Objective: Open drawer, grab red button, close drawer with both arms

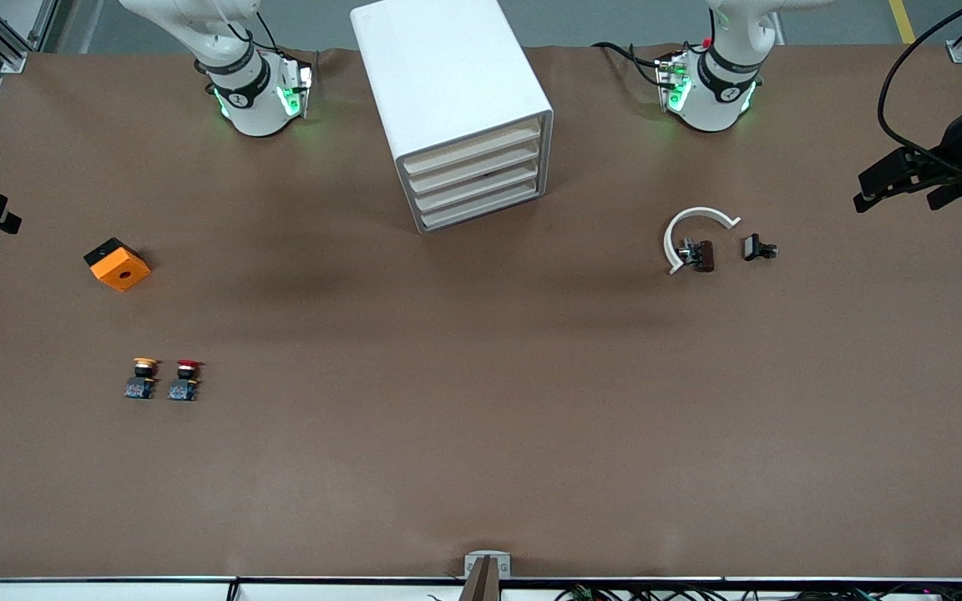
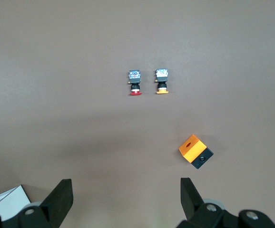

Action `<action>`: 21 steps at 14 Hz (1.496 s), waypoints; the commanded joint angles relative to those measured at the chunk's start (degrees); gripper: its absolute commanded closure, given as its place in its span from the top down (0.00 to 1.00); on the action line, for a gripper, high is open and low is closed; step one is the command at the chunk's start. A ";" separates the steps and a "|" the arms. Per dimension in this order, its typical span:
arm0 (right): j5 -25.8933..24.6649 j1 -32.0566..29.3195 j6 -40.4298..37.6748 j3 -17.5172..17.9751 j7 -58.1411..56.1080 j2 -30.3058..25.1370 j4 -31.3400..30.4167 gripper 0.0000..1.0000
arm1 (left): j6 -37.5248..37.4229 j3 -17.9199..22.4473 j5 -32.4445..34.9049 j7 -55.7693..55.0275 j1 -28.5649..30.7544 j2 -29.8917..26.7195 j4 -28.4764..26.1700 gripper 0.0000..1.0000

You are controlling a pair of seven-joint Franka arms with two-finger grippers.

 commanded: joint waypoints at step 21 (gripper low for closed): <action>-0.34 1.03 -0.43 -0.09 -0.03 -9.48 -8.63 1.00 | -2.26 -0.13 0.97 -0.29 0.15 0.55 2.06 1.00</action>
